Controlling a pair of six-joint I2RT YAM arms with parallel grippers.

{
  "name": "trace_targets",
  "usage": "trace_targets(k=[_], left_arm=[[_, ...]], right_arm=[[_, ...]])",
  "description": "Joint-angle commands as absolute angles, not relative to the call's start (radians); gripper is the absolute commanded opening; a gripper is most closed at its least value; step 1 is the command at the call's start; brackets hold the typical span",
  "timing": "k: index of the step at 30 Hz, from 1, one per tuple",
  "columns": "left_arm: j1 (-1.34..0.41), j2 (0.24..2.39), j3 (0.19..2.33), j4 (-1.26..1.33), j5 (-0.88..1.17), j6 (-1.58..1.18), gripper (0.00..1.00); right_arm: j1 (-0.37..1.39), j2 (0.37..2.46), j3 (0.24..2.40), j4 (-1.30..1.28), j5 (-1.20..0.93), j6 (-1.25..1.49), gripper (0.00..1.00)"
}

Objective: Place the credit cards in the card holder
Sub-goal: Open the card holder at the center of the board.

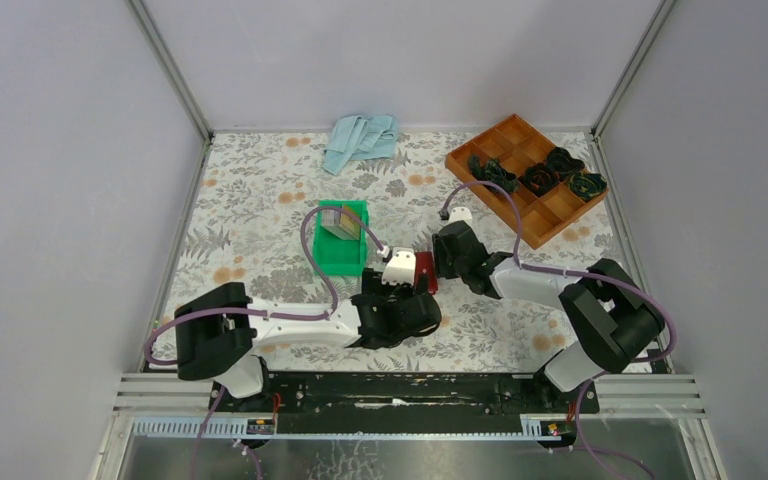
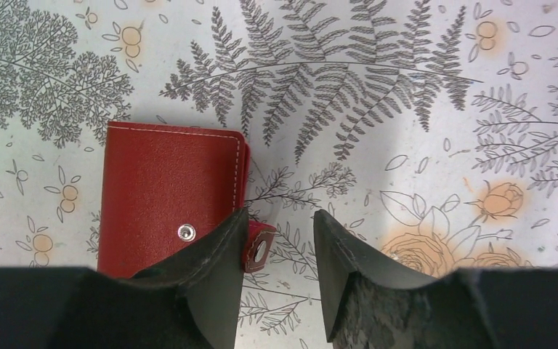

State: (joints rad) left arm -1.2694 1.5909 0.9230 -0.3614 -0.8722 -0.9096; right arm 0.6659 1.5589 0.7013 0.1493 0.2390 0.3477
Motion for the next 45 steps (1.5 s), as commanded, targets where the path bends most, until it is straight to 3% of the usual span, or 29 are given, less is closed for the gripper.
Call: trace_targets(k=[1,10,26,33,45], left_arm=[[-1.278,1.581,0.914,-0.360,-0.926,-0.942,0.90],[-1.282,1.670,0.981,-0.341,-0.934,-0.890,0.90],[-1.297,1.829,1.063,-0.148,-0.979,-0.621,0.94],[-1.309,1.842,1.030,-0.009,-0.934,-0.523,0.97],[-1.308,1.959,1.096,-0.023,-0.986,-0.507,0.99]], right_arm=[[0.673,1.511,0.697,0.142,0.320,0.347,0.47],[0.673,1.520,0.682,0.134,0.340,0.357,0.46],[0.578,1.521,0.622,0.200,0.184,0.452,0.14],[0.571,1.529,0.614,0.221,0.117,0.473,0.10],[0.562,1.521,0.603,0.224,0.090,0.486,0.09]])
